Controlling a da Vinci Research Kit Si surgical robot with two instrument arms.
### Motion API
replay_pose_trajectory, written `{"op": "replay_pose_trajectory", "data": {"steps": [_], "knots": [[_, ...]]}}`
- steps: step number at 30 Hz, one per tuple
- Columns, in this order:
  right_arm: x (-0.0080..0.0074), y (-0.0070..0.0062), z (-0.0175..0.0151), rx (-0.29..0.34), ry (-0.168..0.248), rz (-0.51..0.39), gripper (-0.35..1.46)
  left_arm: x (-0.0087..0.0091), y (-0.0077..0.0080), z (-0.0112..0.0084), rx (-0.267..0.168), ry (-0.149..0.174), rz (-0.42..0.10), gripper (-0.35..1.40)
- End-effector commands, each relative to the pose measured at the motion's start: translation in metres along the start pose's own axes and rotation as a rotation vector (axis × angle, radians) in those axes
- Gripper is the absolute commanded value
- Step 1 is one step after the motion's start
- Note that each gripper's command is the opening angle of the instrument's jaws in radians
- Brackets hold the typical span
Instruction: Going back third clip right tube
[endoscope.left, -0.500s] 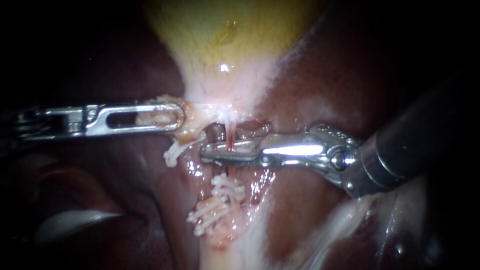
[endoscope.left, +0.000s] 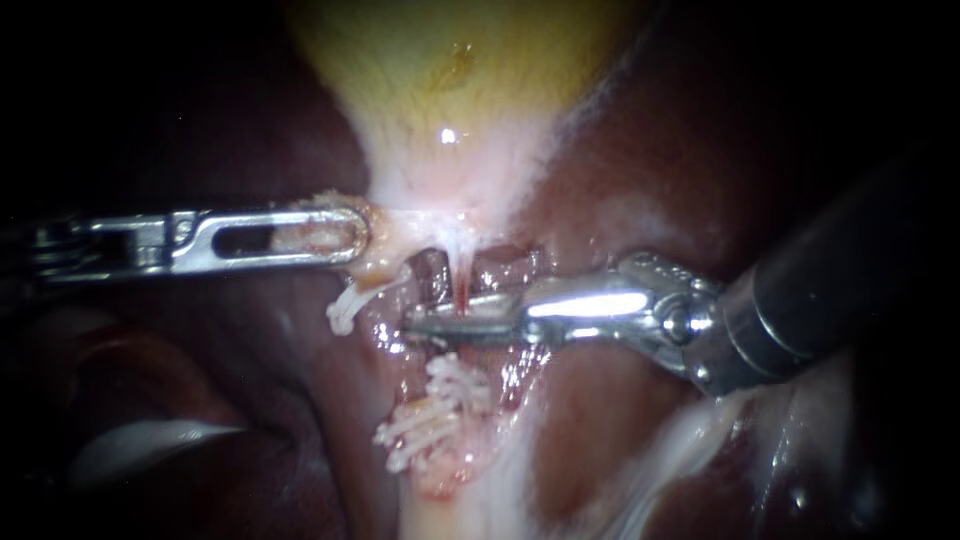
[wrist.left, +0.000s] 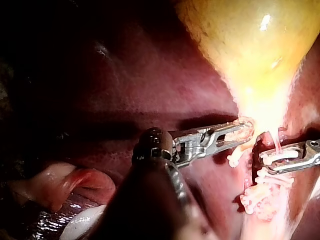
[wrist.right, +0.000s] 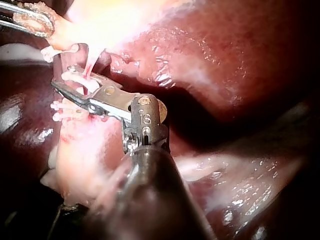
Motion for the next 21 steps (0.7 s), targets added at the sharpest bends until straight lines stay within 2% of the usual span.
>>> {"op": "replay_pose_trajectory", "data": {"steps": [1, 9, 16, 21], "knots": [[-0.0001, 0.0, 0.0003, -0.004, 0.0, -0.007, 0.43, 0.0001, 0.0, 0.0, -0.001, -0.001, 0.0, -0.35], [-0.001, 0.0008, 0.0017, -0.033, 0.005, -0.098, 0.49, 0.0003, -0.0001, 0.0001, -0.002, -0.002, -0.005, -0.35], [-0.0013, 0.0023, 0.0007, -0.084, 0.018, -0.184, 0.49, 0.0003, -0.0001, 0.0002, -0.002, -0.003, -0.005, -0.35], [-0.0014, 0.0033, -0.0007, -0.099, 0.019, -0.208, 0.49, 0.0003, -0.0002, 0.0002, -0.005, -0.005, -0.005, -0.35]]}}
